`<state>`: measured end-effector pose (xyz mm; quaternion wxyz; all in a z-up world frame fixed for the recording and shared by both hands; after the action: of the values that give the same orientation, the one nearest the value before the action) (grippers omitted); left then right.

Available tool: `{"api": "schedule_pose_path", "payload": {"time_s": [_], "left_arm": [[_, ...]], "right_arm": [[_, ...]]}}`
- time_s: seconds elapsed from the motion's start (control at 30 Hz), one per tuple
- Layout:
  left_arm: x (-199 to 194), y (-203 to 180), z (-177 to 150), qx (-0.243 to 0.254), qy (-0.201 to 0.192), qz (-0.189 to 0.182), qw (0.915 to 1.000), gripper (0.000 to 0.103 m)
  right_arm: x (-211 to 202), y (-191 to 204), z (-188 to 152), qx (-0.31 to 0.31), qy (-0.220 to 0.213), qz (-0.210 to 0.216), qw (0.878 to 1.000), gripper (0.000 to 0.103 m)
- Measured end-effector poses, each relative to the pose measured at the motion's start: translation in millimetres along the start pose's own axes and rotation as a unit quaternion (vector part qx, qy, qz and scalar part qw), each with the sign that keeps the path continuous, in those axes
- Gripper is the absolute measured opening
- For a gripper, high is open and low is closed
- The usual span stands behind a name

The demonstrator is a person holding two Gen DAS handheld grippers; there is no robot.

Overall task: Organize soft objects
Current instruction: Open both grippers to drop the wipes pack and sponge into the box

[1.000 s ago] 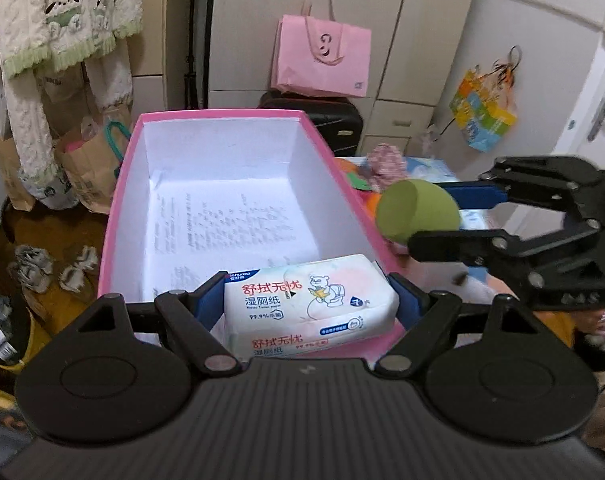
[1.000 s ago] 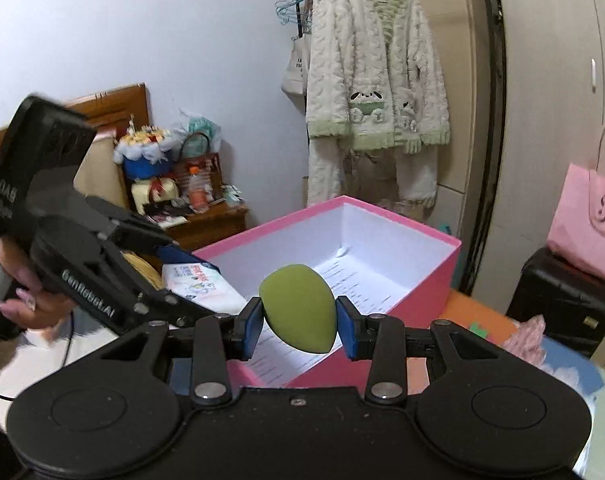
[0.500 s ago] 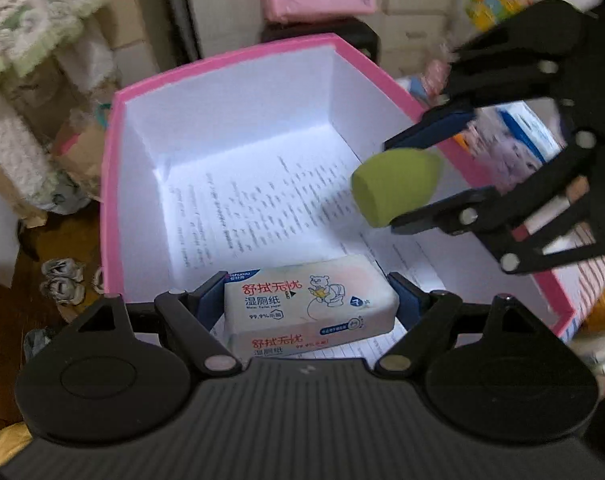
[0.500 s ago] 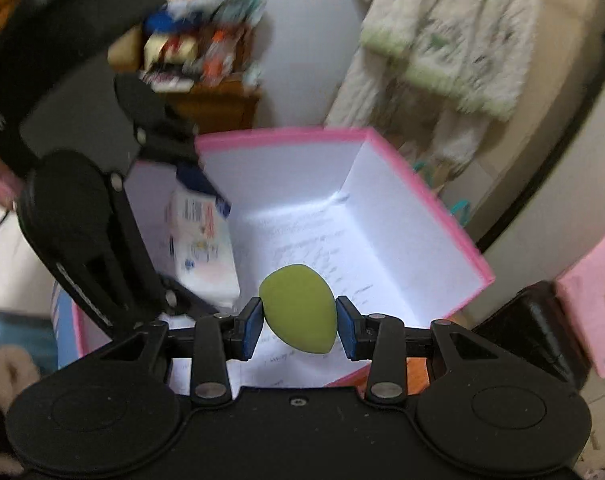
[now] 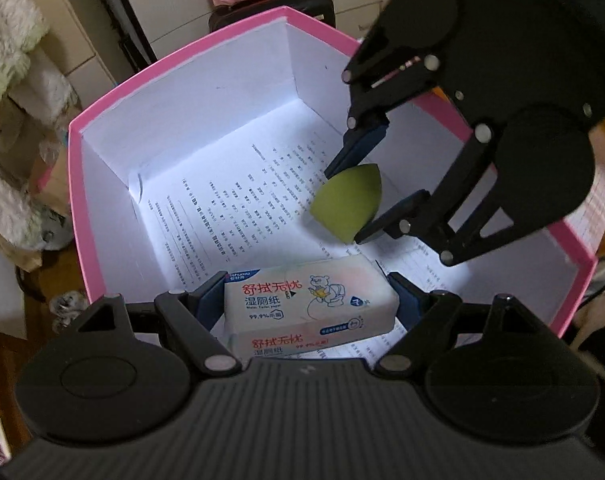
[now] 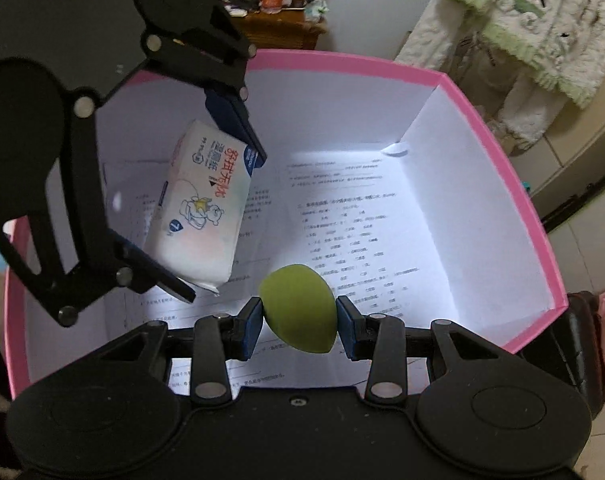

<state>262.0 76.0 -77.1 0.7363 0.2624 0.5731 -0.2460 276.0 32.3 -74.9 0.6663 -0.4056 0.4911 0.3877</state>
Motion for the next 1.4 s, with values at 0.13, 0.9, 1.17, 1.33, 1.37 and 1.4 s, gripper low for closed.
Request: {"api": "schedule_pose_path", "payload": {"time_s": [0.13, 0.9, 1.17, 1.33, 1.37, 1.4], "left_arm": [[3, 3, 2, -0.012, 0.005, -0.003, 0.9999, 0.085], [-98, -35, -49, -0.067, -0.088, 0.031, 0.9934, 0.092], [-126, -58, -62, -0.068, -0.108, 0.034, 0.9912, 0.094], [-136, -72, -73, -0.063, -0.121, 0.03, 0.9901, 0.094], [-138, -76, -75, -0.062, -0.124, 0.028, 0.9899, 0.094], [-140, -78, -76, -0.061, -0.127, 0.027, 0.9896, 0.094]], "right_arm": [[7, 1, -1, -0.005, 0.003, 0.015, 1.0, 0.046], [-72, 21, -36, 0.137, -0.099, 0.01, 0.986, 0.064], [-105, 40, -55, 0.17, -0.116, -0.008, 0.979, 0.064], [-124, 54, -70, 0.175, -0.12, -0.026, 0.977, 0.064], [-128, 57, -73, 0.176, -0.122, -0.027, 0.976, 0.064], [-131, 60, -76, 0.178, -0.124, -0.029, 0.976, 0.064]]}}
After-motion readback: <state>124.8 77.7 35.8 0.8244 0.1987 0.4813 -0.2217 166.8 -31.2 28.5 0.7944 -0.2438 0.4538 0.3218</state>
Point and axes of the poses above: each gripper's, at about its wrist camera, not at the fingertips, and x roughly the way its jaws point, y to its left, z to its top, the point moved 5 cm from there along x, roughly the way its jaws point, and after that the axes turned 15 degrees about y, right-handed, at the moved point
